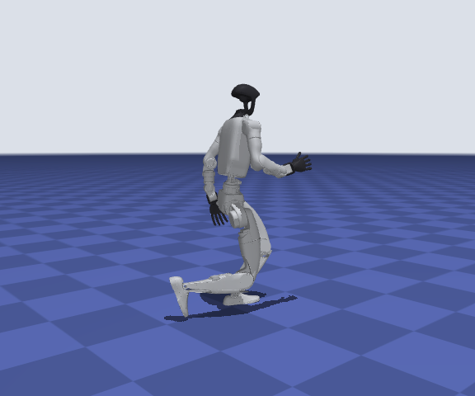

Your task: Run

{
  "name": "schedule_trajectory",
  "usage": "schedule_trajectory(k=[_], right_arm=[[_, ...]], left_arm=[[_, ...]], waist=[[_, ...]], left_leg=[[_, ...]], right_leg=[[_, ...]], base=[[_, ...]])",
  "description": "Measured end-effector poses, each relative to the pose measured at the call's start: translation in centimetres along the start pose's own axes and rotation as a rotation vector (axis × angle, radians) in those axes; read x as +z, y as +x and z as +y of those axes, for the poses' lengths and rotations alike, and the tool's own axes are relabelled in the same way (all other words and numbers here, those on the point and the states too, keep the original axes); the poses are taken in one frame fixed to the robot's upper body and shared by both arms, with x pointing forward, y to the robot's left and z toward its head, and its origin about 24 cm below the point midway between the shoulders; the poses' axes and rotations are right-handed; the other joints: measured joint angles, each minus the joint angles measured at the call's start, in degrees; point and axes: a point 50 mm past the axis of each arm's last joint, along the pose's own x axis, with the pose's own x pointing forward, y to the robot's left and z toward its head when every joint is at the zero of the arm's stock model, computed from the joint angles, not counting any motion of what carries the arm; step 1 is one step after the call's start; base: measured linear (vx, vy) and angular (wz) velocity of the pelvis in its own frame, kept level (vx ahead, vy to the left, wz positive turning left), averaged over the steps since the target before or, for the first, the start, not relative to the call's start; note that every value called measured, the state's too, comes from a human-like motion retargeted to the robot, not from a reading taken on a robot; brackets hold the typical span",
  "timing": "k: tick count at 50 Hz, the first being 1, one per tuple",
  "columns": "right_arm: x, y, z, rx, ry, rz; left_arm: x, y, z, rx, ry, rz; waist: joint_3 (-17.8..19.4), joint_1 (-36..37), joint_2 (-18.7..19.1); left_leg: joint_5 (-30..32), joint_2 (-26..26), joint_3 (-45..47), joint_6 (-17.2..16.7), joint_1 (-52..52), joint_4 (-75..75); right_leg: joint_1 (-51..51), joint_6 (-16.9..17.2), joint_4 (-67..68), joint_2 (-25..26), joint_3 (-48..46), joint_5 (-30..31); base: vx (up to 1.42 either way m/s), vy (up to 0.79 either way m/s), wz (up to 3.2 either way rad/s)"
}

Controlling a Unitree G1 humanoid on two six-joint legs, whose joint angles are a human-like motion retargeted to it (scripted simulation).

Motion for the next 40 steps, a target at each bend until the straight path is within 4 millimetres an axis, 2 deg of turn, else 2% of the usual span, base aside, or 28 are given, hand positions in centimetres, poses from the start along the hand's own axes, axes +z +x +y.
schedule_trajectory(k=[2, 3, 5, 7, 10, 12, 15, 18, 20, 21, 23, 25, 28, 30, 32, 35, 37, 40], right_arm=[[-2.3, -2.0, 0.4, -0.006, -0.032, 0.13], [-3.7, -3.5, 0.5, -0.001, -0.045, 0.213], [-6.4, -7.2, 0.4, 0.021, -0.067, 0.395], [-8.2, -11.4, -0.4, 0.036, -0.084, 0.561], [-9.2, -17.0, -2.4, 0.022, -0.097, 0.757], [-9.0, -19.9, -3.7, -0.009, -0.091, 0.855], [-8.4, -22.6, -5.2, -0.073, -0.07, 0.944], [-7.9, -23.2, -5.7, -0.141, -0.048, 0.949], [-7.9, -22.6, -5.5, -0.18, -0.04, 0.92], [-8.1, -21.2, -5.6, -0.209, -0.052, 0.875], [-8.6, -17.4, -5.6, -0.261, -0.079, 0.761], [-8.5, -12.7, -5.0, -0.296, -0.08, 0.615], [-6.4, -6.3, -4.1, -0.281, -0.021, 0.38], [-4.4, -3.3, -3.6, -0.238, 0.025, 0.242], [-2.4, -1.4, -3.1, -0.185, 0.061, 0.128], [0.2, 0.5, -2.5, -0.111, 0.102, -0.01], [1.4, 1.0, -2.1, -0.074, 0.122, -0.068], [2.1, 0.9, -1.4, -0.035, 0.15, -0.103]], left_arm=[[3.6, 2.3, 0.5, 0.074, 0.039, -0.079], [6.2, 3.3, 0.7, 0.107, 0.04, -0.15], [12.2, 4.5, 0.6, 0.153, 0.016, -0.335], [18.4, 4.2, 0.5, 0.172, -0.033, -0.562], [27.1, 1.3, 1.3, 0.17, -0.135, -0.929], [31.3, -1.6, 1.9, 0.153, -0.192, -1.155], [35.3, -5.9, 2.7, 0.133, -0.255, -1.423], [36.4, -8.1, 2.9, 0.129, -0.311, -1.538], [35.6, -7.7, 2.4, 0.13, -0.333, -1.504], [35.0, -7.0, 2.0, 0.139, -0.334, -1.45], [33.2, -4.8, 0.8, 0.14, -0.307, -1.305], [30.3, -2.2, -1.0, 0.101, -0.236, -1.127], [23.5, 0.5, -2.8, 0.022, -0.106, -0.87], [18.5, 1.4, -3.0, -0.022, -0.042, -0.709], [13.7, 1.5, -2.5, -0.046, 0.006, -0.566], [7.7, 0.9, -1.7, -0.061, 0.034, -0.371], [4.7, 0.2, -1.3, -0.062, 0.036, -0.26], [1.2, -0.7, -1.1, -0.064, 0.054, -0.12]], waist=[[0.4, -1.3, -0.2], [0.4, -2.2, 0.2], [0.4, -4.6, 1.3], [0.6, -7.2, 3.4], [1.2, -10.3, 8.5], [0.9, -11.8, 11.9], [0.6, -12.7, 16.8], [1.3, -12.6, 18.6], [2.0, -11.5, 18.9], [2.8, -10.7, 18.8], [3.9, -8.9, 18.2], [3.9, -6.6, 17.2], [2.3, -2.5, 14.5], [1.1, 0.0, 12.2], [-0.1, 1.8, 9.5], [-1.7, 2.8, 5.3], [-2.2, 2.8, 3.0], [-2.1, 2.5, 1.5]], left_leg=[[-3.9, -0.6, -0.9, 1.2, 2.4, 2.0], [-5.4, -0.7, -1.8, 1.1, 4.7, 1.4], [-6.7, -1.2, -4.2, -0.4, 11.2, -2.6], [-6.1, -0.7, -7.4, -3.1, 19.9, -8.6], [-3.5, 3.7, -11.3, -8.3, 32.3, -15.4], [0.8, 8.0, -12.4, -12.3, 38.1, -17.6], [9.3, 15.3, -12.6, -17.5, 42.9, -15.1], [16.5, 18.8, -12.8, -19.6, 44.8, -4.7], [18.3, 21.0, -12.2, -18.9, 44.8, 4.0], [17.8, 21.9, -11.8, -17.7, 43.2, 8.5], [14.1, 23.9, -10.6, -13.9, 37.9, 16.5], [7.5, 24.4, -9.1, -9.8, 29.9, 20.9], [-0.1, 21.3, -6.6, -6.3, 17.9, 16.1], [-1.7, 18.2, -4.7, -5.8, 11.9, 7.7], [-0.8, 14.2, -2.8, -6.3, 8.0, -3.6], [2.2, 6.2, -1.4, -7.2, 5.3, -22.0], [3.8, 1.6, -1.5, -6.8, 4.3, -28.3], [4.7, -0.8, -1.8, -5.3, 1.1, -21.3]], right_leg=[[-6.1, -4.6, 6.4, -2.6, 0.0, -5.1], [-9.7, -7.1, 8.0, -3.2, -0.1, -8.5], [-16.8, -10.9, 7.9, -3.7, -0.9, -15.2], [-22.5, -12.8, 2.1, -2.1, -2.8, -19.9], [-28.4, -12.9, -12.2, 4.1, -7.0, -21.9], [-30.6, -11.3, -25.0, 9.8, -9.0, -20.9], [-31.4, -9.8, -41.7, 18.6, -10.3, -17.9], [-32.4, -12.4, -36.6, 21.8, -10.6, -17.4], [-32.4, -16.0, -27.5, 22.9, -10.6, -19.6], [-31.6, -17.8, -23.9, 22.9, -10.5, -21.9], [-29.1, -20.4, -19.5, 22.4, -10.1, -26.3], [-25.6, -20.7, -19.4, 21.5, -9.1, -28.9], [-18.7, -17.2, -24.3, 20.3, -5.4, -28.3], [-13.5, -13.3, -28.4, 19.0, -2.7, -25.1], [-8.4, -8.8, -31.4, 16.3, -1.0, -20.4], [-2.4, -2.7, -32.2, 10.5, 0.0, -13.8], [0.1, -0.1, -29.6, 7.5, 0.5, -10.5], [2.8, 0.7, -22.1, 5.8, 0.6, -5.3]], base=[[-0.04, 0.08, -0.36], [-0.05, 0.04, -0.23], [0.0, 0.0, 0.0], [0.0, 0.0, 0.0], [0.03, -0.03, -0.11], [0.03, -0.07, -0.09], [-0.02, -0.07, -0.06], [-0.06, -0.05, -0.05], [-0.04, -0.04, -0.18], [-0.03, -0.06, -0.16], [-0.03, -0.06, -0.12], [-0.01, -0.01, -0.09], [-0.01, 0.0, -0.06], [0.0, 0.0, 0.0], [0.02, 0.03, 0.12], [0.03, 0.06, 0.28], [0.0, 0.02, 0.1], [-0.01, -0.02, -0.17]])
